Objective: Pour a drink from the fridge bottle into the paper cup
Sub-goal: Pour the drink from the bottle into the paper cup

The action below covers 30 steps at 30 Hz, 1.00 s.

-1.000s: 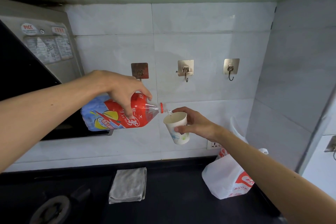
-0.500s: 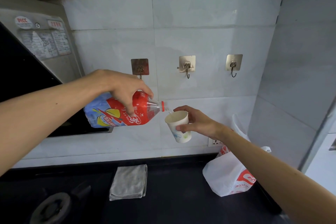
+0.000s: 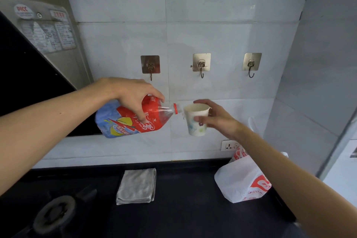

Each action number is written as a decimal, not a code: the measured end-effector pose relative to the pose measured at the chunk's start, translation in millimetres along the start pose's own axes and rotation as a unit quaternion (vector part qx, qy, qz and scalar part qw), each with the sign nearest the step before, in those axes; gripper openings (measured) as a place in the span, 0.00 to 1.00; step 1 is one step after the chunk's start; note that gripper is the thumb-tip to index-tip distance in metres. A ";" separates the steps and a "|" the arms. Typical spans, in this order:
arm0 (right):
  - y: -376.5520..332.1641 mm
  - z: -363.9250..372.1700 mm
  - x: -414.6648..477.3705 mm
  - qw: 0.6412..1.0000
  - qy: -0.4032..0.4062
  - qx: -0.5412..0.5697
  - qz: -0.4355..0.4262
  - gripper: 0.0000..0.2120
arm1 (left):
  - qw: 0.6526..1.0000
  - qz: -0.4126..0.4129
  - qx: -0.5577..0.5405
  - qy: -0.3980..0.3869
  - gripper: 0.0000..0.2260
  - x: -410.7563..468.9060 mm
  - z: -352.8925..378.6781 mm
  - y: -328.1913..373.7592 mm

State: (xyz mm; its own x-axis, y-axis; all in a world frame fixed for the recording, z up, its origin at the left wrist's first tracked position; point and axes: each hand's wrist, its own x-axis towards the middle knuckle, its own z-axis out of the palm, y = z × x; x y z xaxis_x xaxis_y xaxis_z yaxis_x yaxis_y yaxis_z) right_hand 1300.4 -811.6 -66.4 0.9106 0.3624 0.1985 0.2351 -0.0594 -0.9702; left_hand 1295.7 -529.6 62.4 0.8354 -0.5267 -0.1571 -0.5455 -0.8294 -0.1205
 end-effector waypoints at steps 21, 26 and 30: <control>-9.3 13.3 -4.1 0.999 0.053 0.008 -0.009 0.27 | 0.820 -0.044 -0.500 0.275 0.32 -24.2 183.4 33.9; 3.2 23.6 -12.3 0.998 0.055 -0.005 0.002 0.27 | 0.801 -0.061 -0.531 0.270 0.32 -34.0 198.5 40.7; 15.2 37.3 -20.4 0.998 0.050 -0.035 0.007 0.27 | 0.794 -0.073 -0.543 0.261 0.33 -46.2 213.4 43.2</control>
State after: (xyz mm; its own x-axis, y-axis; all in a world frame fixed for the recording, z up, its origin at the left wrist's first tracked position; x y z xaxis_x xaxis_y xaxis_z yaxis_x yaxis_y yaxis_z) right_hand 1272.7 -785.2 -90.4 0.9426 0.2670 0.2006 0.2417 -0.1308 -0.9615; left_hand 1219.3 -501.3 -144.8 0.9529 -0.1807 0.2436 -0.2981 -0.4099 0.8620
